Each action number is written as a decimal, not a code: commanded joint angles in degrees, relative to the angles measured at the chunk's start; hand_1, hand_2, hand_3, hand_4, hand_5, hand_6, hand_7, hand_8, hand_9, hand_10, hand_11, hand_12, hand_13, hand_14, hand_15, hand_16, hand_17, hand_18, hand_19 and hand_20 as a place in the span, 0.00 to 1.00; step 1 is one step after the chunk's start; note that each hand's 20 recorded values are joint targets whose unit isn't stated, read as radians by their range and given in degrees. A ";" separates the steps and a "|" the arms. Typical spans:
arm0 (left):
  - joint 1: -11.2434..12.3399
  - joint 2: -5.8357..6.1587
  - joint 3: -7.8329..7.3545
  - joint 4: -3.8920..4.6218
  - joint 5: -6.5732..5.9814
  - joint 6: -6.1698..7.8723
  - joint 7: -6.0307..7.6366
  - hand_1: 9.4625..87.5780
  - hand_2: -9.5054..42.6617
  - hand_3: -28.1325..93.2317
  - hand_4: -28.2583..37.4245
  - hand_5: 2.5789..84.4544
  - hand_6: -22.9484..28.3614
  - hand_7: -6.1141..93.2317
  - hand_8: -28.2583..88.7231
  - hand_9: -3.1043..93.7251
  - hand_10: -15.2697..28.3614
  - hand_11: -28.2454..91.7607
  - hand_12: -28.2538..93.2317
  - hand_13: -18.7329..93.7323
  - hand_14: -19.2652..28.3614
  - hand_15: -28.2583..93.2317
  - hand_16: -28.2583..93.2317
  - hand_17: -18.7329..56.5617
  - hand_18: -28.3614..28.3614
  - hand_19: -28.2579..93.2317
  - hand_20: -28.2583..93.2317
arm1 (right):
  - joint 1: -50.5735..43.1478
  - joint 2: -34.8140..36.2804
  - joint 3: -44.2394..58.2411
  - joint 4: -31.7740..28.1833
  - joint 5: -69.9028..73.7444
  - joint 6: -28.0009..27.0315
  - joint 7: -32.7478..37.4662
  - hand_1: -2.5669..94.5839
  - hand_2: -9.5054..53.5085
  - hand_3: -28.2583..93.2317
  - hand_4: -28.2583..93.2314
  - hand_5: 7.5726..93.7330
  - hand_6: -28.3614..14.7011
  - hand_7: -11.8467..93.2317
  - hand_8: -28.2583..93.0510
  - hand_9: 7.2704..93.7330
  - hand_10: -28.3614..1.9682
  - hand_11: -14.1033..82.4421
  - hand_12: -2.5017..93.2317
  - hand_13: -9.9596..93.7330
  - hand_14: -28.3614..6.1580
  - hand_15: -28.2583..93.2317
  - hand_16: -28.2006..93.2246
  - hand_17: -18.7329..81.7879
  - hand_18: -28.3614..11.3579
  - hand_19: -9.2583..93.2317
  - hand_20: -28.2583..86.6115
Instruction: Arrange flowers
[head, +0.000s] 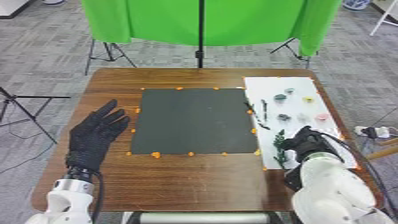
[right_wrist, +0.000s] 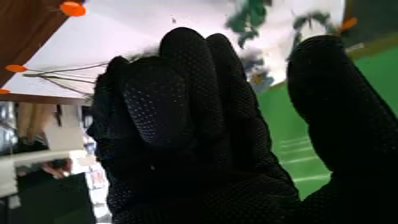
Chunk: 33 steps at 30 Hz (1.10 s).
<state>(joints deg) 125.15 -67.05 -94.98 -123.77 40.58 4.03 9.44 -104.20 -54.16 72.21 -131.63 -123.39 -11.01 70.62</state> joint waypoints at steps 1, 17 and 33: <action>1.13 -0.44 0.00 -0.16 -0.04 0.62 -0.49 0.17 0.34 0.89 0.01 0.47 0.65 0.16 0.17 0.41 0.80 0.43 0.31 0.39 0.95 0.59 0.17 0.12 0.92 0.66 0.29 | 4.48 -0.35 -6.46 5.33 -4.63 -3.00 1.99 0.39 0.07 0.83 0.05 0.63 0.45 0.32 0.13 0.68 0.20 0.70 0.22 0.76 0.41 0.87 0.34 0.57 0.05 1.00 0.37; 1.32 -0.02 0.24 -0.42 -0.29 1.49 -0.23 0.17 0.34 0.89 0.01 0.47 0.65 0.17 0.17 0.41 0.80 0.43 0.31 0.39 0.95 0.59 0.17 0.12 0.92 0.66 0.29 | 10.86 -0.17 -18.34 16.41 -10.44 -6.64 1.67 0.43 0.03 0.83 0.04 0.67 0.49 0.43 0.14 0.70 0.26 0.72 0.23 0.77 0.46 0.87 0.35 0.59 0.07 1.00 0.38; 0.98 0.63 0.20 -0.46 -0.52 1.73 0.98 0.17 0.34 0.89 0.01 0.47 0.65 0.17 0.17 0.41 0.80 0.43 0.31 0.39 0.95 0.60 0.16 0.12 0.91 0.66 0.29 | 11.30 3.23 -20.73 16.64 -18.75 6.38 -2.19 0.60 0.00 0.82 0.00 0.86 0.53 0.49 0.35 0.87 0.49 0.71 0.30 0.89 0.60 0.87 0.39 0.69 0.14 1.00 0.53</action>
<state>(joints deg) 125.51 -66.80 -94.81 -124.15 40.35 5.25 9.94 -90.52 -53.72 53.80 -116.21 -138.19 -13.48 70.05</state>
